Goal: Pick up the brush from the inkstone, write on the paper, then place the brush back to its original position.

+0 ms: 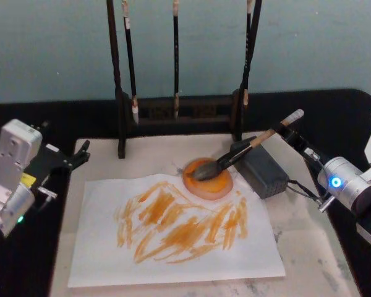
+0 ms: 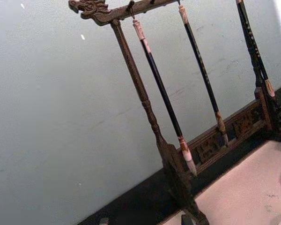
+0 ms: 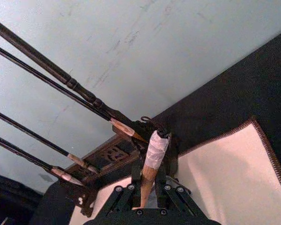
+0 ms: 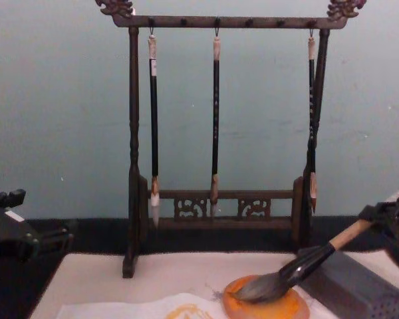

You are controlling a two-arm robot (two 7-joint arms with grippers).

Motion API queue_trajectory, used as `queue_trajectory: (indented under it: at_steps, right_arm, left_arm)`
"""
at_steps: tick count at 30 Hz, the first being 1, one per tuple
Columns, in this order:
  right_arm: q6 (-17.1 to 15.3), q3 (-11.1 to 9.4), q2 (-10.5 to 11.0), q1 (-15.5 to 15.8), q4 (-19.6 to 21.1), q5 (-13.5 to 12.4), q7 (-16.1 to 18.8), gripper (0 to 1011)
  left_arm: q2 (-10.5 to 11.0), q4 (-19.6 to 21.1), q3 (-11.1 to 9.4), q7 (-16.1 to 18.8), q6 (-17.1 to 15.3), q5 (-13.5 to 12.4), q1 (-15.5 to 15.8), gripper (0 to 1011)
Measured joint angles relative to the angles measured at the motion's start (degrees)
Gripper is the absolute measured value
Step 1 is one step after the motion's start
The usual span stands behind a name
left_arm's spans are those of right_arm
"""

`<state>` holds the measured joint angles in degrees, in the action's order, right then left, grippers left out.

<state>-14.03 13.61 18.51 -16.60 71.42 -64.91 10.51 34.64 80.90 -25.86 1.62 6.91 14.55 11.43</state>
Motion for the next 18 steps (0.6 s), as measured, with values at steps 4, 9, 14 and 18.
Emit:
queue_trajectory:
  at_steps: [4, 9, 14, 18]
  right_arm:
    - [0.0, 0.0, 0.0, 0.0, 0.0, 0.0, 0.0, 179]
    - [0.0, 0.0, 0.0, 0.0, 0.0, 0.0, 0.0, 179]
    - [0.7, 0.5, 0.4, 0.0, 0.8, -0.5, 0.3, 179]
    - [1.4, 0.9, 0.7, 0.0, 1.7, -0.8, 0.6, 177]
  left_arm:
    - [0.0, 0.0, 0.0, 0.0, 0.0, 0.0, 0.0, 1001]
    - [0.0, 0.0, 0.0, 0.0, 0.0, 0.0, 0.0, 1001]
    - [0.0, 0.0, 0.0, 0.0, 0.0, 0.0, 0.0, 1001]
    - [0.0, 0.0, 0.0, 0.0, 0.0, 0.0, 0.0, 1001]
